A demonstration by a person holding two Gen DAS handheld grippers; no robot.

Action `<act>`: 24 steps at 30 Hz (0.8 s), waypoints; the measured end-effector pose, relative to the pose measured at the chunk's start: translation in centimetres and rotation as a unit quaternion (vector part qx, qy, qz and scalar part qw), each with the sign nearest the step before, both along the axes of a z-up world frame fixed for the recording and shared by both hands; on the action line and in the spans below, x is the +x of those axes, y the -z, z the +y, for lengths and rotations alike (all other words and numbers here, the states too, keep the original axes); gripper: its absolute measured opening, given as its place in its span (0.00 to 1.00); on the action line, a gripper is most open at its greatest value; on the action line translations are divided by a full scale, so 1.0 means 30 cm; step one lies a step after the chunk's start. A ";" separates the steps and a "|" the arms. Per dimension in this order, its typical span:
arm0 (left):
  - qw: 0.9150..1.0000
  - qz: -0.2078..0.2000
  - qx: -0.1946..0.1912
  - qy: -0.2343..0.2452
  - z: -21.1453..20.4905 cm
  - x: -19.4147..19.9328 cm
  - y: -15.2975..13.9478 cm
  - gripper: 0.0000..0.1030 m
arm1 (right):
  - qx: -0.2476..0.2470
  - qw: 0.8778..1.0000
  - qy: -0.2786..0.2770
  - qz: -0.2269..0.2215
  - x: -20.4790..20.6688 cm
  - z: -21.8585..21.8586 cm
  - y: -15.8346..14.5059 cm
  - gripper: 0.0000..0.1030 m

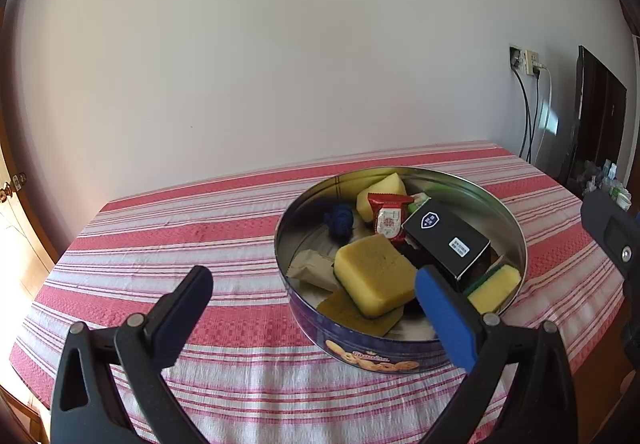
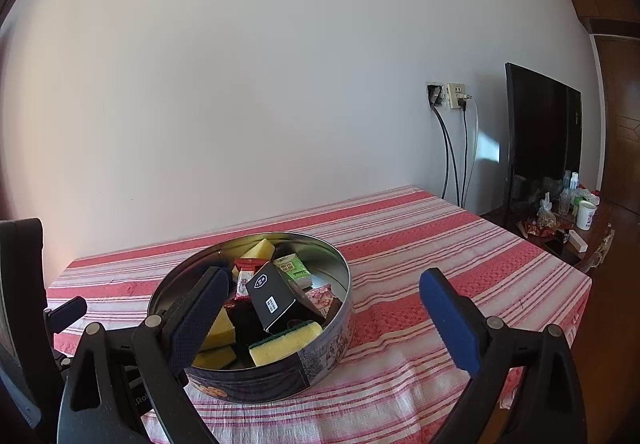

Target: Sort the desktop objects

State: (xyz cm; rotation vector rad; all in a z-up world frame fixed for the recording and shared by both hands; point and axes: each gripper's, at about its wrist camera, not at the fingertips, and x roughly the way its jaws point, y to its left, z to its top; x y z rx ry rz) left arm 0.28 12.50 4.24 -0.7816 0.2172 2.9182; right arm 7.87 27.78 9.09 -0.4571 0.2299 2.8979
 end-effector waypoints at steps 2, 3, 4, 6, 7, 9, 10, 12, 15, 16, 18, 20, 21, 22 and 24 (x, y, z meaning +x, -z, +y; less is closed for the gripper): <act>1.000 0.001 -0.003 -0.002 0.004 0.001 0.000 0.99 | 0.002 1.000 0.000 0.001 0.001 -0.003 -0.001 0.96; 1.000 0.001 -0.003 -0.002 0.003 0.001 0.000 0.99 | 0.001 1.000 0.000 0.001 0.001 -0.004 -0.001 0.96; 1.000 0.001 -0.003 -0.003 0.004 0.001 0.000 0.99 | 0.001 1.000 0.001 0.001 0.001 -0.004 -0.001 0.96; 1.000 0.000 -0.002 -0.003 0.002 0.000 0.001 0.99 | 0.002 1.000 0.001 0.001 0.003 -0.004 -0.001 0.96; 1.000 -0.001 -0.001 -0.003 0.002 -0.001 0.002 0.99 | 0.003 1.000 0.002 0.001 0.004 -0.005 -0.002 0.96; 1.000 -0.003 0.000 -0.003 0.004 -0.002 0.004 0.99 | 0.005 1.000 0.003 0.002 0.004 -0.007 -0.001 0.96; 1.000 -0.003 0.001 -0.003 0.004 -0.003 0.005 0.99 | 0.007 1.000 0.005 0.001 0.003 -0.010 -0.001 0.96; 1.000 -0.005 0.001 0.000 0.005 -0.004 0.006 0.99 | 0.010 1.000 0.006 0.000 0.001 -0.012 0.000 0.96; 1.000 -0.004 -0.002 0.000 0.005 -0.003 0.006 0.99 | 0.012 1.000 0.007 -0.001 0.000 -0.017 0.000 0.96; 1.000 -0.003 -0.003 -0.001 0.006 -0.002 0.005 0.99 | 0.013 1.000 0.007 0.000 0.001 -0.019 0.000 0.96; 1.000 -0.003 -0.002 0.000 0.006 -0.001 0.004 0.99 | 0.014 1.000 0.009 0.001 0.002 -0.022 0.000 0.96; 1.000 -0.004 -0.001 0.002 0.008 0.001 0.004 0.99 | 0.015 1.000 0.010 0.001 0.002 -0.024 -0.001 0.96; 1.000 -0.004 -0.001 0.003 0.009 0.002 0.004 0.99 | 0.016 1.000 0.011 0.001 0.002 -0.025 -0.001 0.96; 1.000 -0.003 -0.002 0.002 0.012 0.003 0.004 0.99 | 0.015 1.000 0.011 0.001 0.001 -0.026 -0.001 0.96; 1.000 -0.002 -0.005 0.003 0.015 0.004 0.004 0.99 | 0.014 1.000 0.011 0.002 0.002 -0.025 -0.001 0.96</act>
